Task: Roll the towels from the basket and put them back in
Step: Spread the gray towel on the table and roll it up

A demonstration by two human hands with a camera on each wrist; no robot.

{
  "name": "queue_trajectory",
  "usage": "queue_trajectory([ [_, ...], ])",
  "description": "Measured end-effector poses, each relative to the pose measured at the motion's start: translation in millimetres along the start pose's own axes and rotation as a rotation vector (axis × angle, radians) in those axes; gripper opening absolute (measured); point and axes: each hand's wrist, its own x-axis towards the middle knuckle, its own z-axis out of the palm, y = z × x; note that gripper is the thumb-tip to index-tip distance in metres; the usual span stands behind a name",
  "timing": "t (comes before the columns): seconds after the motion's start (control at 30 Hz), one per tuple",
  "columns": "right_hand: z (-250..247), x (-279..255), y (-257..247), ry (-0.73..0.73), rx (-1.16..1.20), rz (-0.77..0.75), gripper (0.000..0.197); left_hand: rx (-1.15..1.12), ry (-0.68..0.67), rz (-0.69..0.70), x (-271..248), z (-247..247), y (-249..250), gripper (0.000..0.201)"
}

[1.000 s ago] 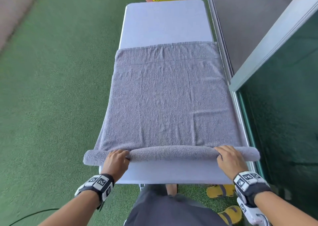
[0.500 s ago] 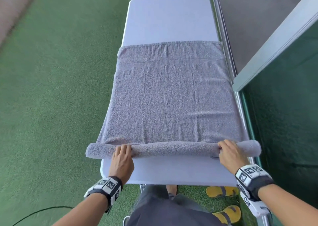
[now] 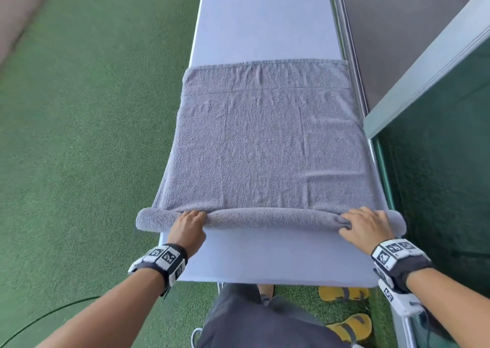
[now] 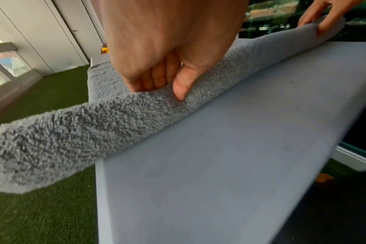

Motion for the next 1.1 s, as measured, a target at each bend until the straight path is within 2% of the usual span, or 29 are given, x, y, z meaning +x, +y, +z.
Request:
queue_trajectory([
  [0.1,-13,16,2,-0.069,0.008,0.029,0.006,-0.046,-0.062,-0.061,21,-7,-1,0.024],
  [0.17,-18,26,3,-0.077,0.063,0.045,0.016,-0.044,-0.044,-0.061,31,-8,-3,0.022],
  [0.27,-21,37,1,0.001,0.148,0.04,0.023,-0.01,0.063,-0.03,41,-10,-7,0.027],
  [0.33,-18,43,-1,0.04,0.182,0.023,0.036,-0.012,0.079,-0.009,45,-12,-9,0.022],
  [0.4,-15,42,-4,0.042,0.214,0.012,0.043,-0.047,0.078,-0.001,46,-11,-7,0.027],
  [0.47,-11,33,-8,0.098,0.225,0.015,0.034,-0.041,0.098,0.003,38,-8,-2,0.031],
  [0.57,-2,12,-9,0.253,0.217,-0.06,0.012,0.006,0.113,0.023,15,2,4,0.032],
  [0.6,3,5,-6,0.268,0.197,-0.077,0.018,0.011,0.111,0.035,9,5,4,0.036],
  [0.7,14,-6,2,0.181,0.139,-0.084,0.055,0.034,0.088,0.069,3,10,0,0.05],
  [0.73,15,-7,1,0.167,0.134,-0.079,0.059,0.049,0.082,0.073,2,10,-1,0.053],
  [0.93,3,13,-7,0.186,0.162,-0.045,0.046,0.12,-0.001,0.032,22,-7,6,0.04],
  [1.1,8,-14,-10,0.149,0.164,-0.054,0.041,0.121,-0.024,0.051,-1,2,4,0.044],
])
